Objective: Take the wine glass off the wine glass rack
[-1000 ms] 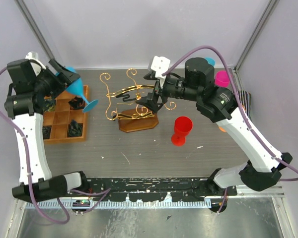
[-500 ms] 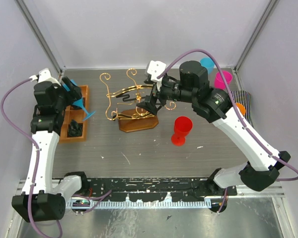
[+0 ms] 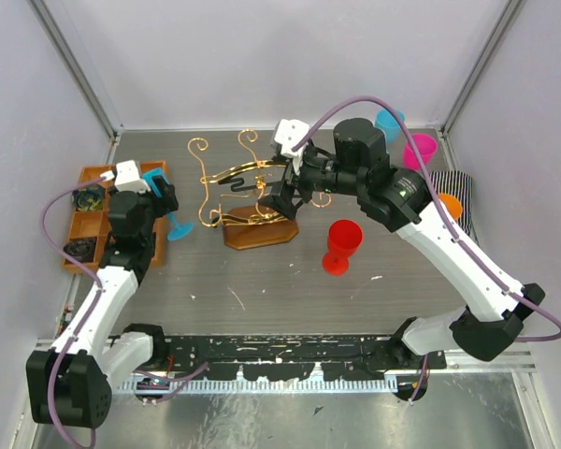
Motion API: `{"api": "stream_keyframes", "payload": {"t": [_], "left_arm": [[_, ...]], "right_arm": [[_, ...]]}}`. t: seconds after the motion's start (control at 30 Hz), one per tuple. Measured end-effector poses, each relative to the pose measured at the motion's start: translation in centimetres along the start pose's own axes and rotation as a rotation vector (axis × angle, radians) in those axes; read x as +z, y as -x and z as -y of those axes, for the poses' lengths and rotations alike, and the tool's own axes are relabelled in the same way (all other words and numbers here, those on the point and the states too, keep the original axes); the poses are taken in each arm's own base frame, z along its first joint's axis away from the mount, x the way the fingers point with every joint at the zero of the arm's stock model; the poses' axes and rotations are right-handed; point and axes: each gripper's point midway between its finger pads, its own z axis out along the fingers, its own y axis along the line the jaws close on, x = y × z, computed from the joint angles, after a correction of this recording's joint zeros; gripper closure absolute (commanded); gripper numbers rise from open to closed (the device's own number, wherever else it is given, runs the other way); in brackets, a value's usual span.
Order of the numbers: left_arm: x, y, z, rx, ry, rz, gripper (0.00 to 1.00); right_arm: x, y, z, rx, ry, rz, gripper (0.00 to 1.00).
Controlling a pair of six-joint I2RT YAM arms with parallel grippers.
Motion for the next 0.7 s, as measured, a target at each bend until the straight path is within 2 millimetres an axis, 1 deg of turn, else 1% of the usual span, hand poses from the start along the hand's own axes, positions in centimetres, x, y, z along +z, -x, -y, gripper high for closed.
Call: {"api": "stream_keyframes", "payload": {"t": [0.13, 0.2, 0.3, 0.37, 0.43, 0.53, 0.6, 0.7], "left_arm": [[0.5, -1.3, 0.4, 0.016, -0.014, 0.042, 0.41], [0.8, -1.8, 0.7, 0.028, -0.019, 0.052, 0.39], [1.4, -2.0, 1.8, 0.050, -0.037, 0.070, 0.38], [1.9, -2.5, 2.5, 0.061, -0.042, 0.077, 0.38], [2.0, -3.4, 2.8, 0.073, -0.035, 0.080, 0.38], [2.1, -5.3, 2.5, 0.096, -0.008, 0.071, 0.35], [2.2, -6.5, 2.0, 0.113, 0.024, 0.064, 0.34], [2.4, -7.6, 1.2, 0.135, 0.076, 0.067, 0.35]], "right_arm": [[0.1, -0.5, 0.0, 0.006, -0.001, -0.010, 0.00], [0.1, -0.8, 0.0, 0.009, 0.001, -0.016, 0.00], [0.3, -1.2, -0.1, 0.013, 0.003, -0.025, 0.00], [0.3, -1.4, -0.1, 0.015, 0.003, -0.030, 0.00], [0.2, -1.5, -0.1, 0.015, 0.001, -0.032, 0.00], [-0.1, -1.7, -0.2, 0.014, -0.004, -0.032, 0.00], [-0.4, -1.8, -0.4, 0.012, -0.007, -0.030, 0.00], [-0.9, -1.8, -0.5, 0.010, -0.015, -0.028, 0.00]]}}
